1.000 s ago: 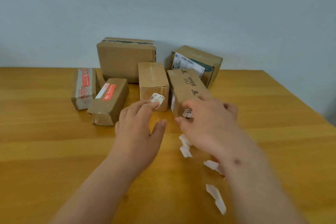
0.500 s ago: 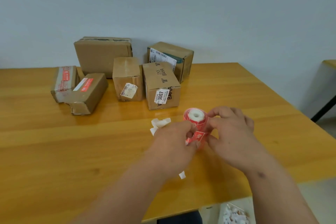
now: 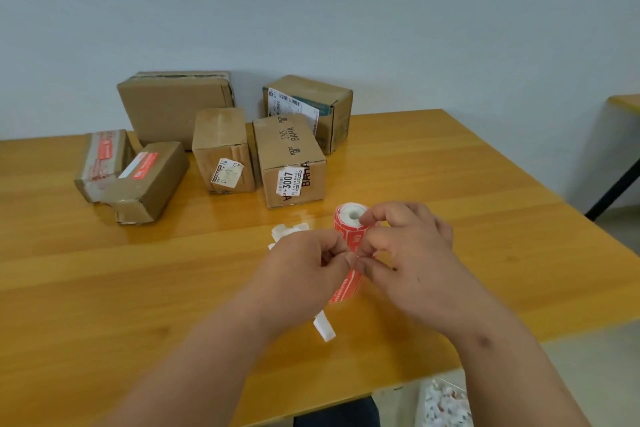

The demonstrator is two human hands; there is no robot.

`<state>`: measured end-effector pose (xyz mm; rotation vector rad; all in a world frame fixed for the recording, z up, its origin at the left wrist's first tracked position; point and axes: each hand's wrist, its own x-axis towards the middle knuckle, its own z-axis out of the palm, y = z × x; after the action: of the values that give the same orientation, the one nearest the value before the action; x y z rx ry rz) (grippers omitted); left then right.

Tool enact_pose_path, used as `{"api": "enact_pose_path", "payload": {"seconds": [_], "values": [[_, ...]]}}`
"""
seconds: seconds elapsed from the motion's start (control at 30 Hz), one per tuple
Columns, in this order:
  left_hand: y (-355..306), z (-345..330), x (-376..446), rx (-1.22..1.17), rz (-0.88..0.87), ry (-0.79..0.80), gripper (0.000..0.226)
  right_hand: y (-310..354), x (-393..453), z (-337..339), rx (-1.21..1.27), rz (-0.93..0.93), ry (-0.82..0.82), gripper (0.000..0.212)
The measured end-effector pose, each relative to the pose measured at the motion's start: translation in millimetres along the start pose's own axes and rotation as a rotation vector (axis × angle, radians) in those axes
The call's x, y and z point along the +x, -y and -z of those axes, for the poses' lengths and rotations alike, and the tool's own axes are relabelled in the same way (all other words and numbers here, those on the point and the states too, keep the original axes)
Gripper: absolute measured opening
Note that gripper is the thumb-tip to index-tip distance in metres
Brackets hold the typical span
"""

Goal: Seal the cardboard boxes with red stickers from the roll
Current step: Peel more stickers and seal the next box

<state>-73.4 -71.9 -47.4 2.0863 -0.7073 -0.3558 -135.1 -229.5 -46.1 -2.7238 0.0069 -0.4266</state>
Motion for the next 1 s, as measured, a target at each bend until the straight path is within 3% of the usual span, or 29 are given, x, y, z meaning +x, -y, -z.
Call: {"api": "enact_pose_path", "payload": {"seconds": [0.23, 1.0], "values": [[-1, 3, -3, -0.217, 0.045, 0.039, 0.023, 0, 0, -1, 0.064, 0.044, -0.037, 0.019], [5, 7, -6, -0.339, 0.097, 0.078, 0.029, 1, 2, -6, 0.212, 0.083, -0.031, 0.019]]}}
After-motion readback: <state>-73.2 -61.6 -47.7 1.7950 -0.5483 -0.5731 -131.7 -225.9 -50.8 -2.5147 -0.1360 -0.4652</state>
